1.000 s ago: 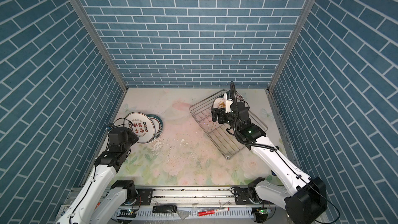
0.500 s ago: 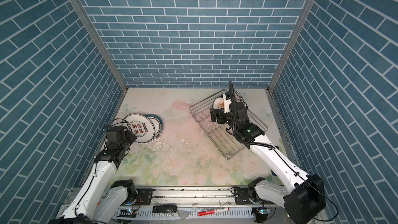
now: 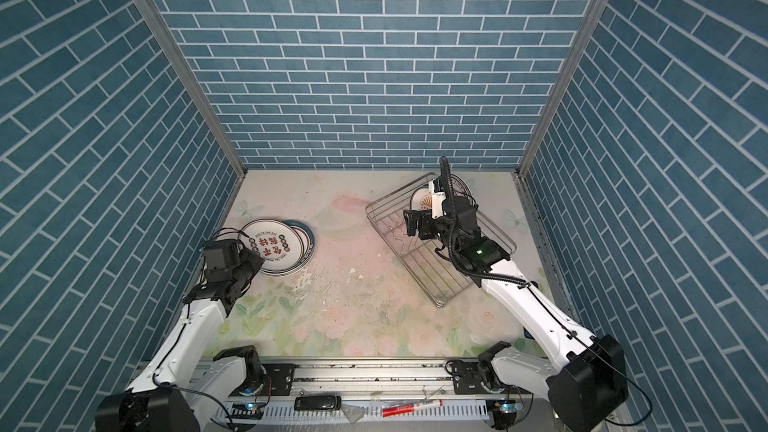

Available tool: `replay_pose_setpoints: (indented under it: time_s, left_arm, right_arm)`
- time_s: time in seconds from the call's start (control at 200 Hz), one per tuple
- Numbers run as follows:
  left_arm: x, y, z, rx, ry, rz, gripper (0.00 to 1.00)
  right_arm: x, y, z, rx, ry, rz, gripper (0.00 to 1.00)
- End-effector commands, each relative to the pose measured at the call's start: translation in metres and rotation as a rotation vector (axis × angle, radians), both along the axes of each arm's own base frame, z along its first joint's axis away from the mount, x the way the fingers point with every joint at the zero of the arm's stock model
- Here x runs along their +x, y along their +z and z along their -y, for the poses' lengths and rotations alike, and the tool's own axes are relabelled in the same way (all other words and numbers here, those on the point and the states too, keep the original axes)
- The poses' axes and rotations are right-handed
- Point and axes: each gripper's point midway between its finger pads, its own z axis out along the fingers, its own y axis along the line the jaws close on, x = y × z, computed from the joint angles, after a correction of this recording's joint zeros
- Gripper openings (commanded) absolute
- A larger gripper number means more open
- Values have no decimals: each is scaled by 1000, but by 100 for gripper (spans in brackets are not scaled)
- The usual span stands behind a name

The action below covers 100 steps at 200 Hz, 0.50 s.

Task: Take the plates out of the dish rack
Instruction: 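Lower the plate flat onto the stacked plates with the left gripper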

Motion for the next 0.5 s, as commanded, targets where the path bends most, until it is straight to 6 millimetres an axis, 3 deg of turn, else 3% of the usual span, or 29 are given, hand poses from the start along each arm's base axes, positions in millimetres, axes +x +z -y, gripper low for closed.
replay_pose_setpoints:
  time_s: [0.0,0.495]
  left_arm:
    - [-3,-13,2,-32,-7,-34,1]
    - [-1,-33,2,-73,-6,-82,11]
  right_arm:
    - [-1,-11,-4,-31,33,5,99]
    - [-1,-13,-6,-32,42,-6,99]
